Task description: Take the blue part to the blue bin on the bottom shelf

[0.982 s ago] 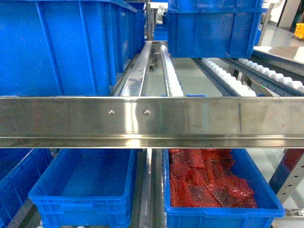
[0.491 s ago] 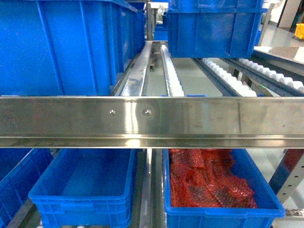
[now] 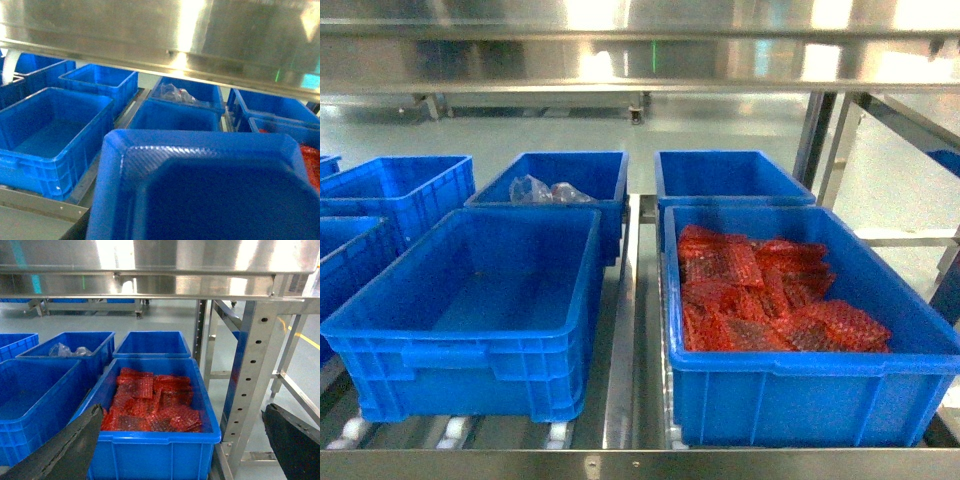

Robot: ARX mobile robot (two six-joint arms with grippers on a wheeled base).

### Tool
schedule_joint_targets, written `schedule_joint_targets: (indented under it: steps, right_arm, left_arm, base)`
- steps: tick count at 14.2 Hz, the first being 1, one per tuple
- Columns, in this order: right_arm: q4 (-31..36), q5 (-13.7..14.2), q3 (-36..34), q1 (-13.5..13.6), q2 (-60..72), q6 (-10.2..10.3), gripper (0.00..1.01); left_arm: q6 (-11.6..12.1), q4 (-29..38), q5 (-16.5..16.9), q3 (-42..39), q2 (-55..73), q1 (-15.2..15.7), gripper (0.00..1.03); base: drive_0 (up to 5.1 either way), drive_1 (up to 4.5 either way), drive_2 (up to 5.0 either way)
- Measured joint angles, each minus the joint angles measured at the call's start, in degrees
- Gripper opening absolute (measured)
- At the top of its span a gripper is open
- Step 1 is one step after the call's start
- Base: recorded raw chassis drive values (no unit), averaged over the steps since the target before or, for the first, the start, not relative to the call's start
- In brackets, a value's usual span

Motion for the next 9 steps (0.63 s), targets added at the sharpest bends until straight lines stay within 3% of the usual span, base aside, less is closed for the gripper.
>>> schedule_joint_targets:
  steps: [9]
  right_arm:
    - [0.0, 0.0, 0.0, 0.0, 0.0, 0.0, 0.98]
  left_arm:
    - [0.0, 0.07, 0.0, 0.0, 0.02, 0.0, 0.43]
  base:
    - [0.0, 0.0, 0.0]
